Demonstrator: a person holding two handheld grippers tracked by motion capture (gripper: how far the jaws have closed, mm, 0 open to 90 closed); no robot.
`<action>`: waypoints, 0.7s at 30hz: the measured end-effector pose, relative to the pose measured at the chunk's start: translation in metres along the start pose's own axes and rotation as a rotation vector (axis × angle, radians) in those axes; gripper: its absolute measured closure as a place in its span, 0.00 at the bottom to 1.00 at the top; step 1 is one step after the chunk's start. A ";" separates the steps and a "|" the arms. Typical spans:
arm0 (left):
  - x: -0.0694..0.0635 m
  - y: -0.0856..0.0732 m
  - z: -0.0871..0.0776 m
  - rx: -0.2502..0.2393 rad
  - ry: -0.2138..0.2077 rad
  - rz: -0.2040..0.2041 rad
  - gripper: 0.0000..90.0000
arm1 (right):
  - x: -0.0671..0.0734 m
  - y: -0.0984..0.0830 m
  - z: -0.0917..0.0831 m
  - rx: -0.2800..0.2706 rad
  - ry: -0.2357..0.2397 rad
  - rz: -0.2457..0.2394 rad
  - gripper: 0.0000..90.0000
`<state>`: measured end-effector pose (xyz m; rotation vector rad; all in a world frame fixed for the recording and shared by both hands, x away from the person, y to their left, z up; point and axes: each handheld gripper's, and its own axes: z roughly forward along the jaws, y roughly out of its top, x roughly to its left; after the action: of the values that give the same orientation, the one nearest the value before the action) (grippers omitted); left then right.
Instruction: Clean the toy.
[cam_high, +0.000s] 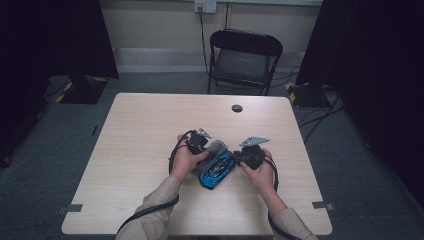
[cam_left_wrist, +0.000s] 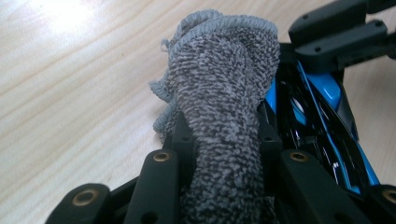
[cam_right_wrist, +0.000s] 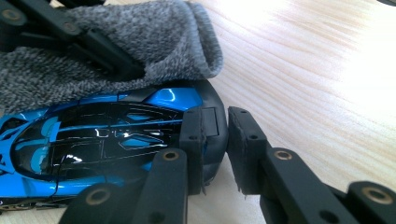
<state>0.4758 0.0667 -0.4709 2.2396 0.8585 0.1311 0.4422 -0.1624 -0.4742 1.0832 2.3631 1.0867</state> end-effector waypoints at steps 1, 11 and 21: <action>0.000 -0.001 -0.001 0.001 -0.009 0.004 0.77 | 0.000 0.000 0.000 0.001 -0.003 -0.002 0.85; -0.005 -0.026 -0.022 -0.001 -0.035 0.015 0.78 | 0.004 0.000 0.001 -0.009 -0.012 0.001 0.85; -0.011 -0.048 -0.042 -0.005 -0.047 0.000 0.78 | 0.008 0.001 0.001 -0.005 -0.010 -0.007 0.85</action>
<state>0.4273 0.1099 -0.4707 2.2293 0.8325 0.0795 0.4381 -0.1551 -0.4742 1.0757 2.3534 1.0814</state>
